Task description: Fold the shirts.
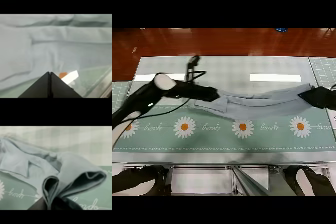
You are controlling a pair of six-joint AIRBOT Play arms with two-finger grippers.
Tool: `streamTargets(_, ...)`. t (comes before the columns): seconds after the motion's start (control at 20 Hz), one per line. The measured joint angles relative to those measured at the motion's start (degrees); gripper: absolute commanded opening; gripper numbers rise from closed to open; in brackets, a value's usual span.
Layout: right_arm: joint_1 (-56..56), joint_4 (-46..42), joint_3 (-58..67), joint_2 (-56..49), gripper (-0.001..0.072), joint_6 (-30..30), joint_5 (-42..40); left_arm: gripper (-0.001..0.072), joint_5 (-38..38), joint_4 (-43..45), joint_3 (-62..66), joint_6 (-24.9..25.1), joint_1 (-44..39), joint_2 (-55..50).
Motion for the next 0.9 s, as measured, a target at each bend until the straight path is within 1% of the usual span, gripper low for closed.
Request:
streamTargets(0.05, 0.04, 0.11, -0.31, 2.54, 0.0021, 0.92, 0.94, 0.0017, -0.48, 0.02, 4.74, -0.94, -2.75, -4.92)
streamTargets(0.2, 0.04, 1.11, -0.81, 8.13, 0.0021, 3.28, 3.39, 0.0017, -5.7, -0.15, 18.56, -4.52, -10.64, -18.75)
streamTargets(0.35, 0.04, 2.4, -0.96, 10.6, 0.0021, 4.48, 4.28, 0.0018, -11.43, -0.13, 29.66, -8.04, -17.75, -29.49)
streamTargets(0.45, 0.04, 2.99, -1.03, 11.34, 0.0021, 4.79, 4.42, 0.0018, -14.43, -0.46, 34.47, -9.33, -21.77, -34.07)
streamTargets(0.55, 0.04, 2.99, -1.03, 11.54, 0.0021, 4.96, 4.31, 0.0018, -16.52, -1.03, 37.09, -10.08, -24.11, -36.35)
streamTargets(0.7, 0.04, 2.97, -1.07, 10.64, 0.0021, 5.16, 4.17, 0.0018, -17.59, -1.22, 38.91, -10.62, -22.91, -36.52)
streamTargets(0.9, 2.97, 4.33, -1.07, 6.69, 0.0021, 5.18, 2.27, 0.0018, -19.3, 1.16, 38.49, -11.1, -14.88, -30.99)
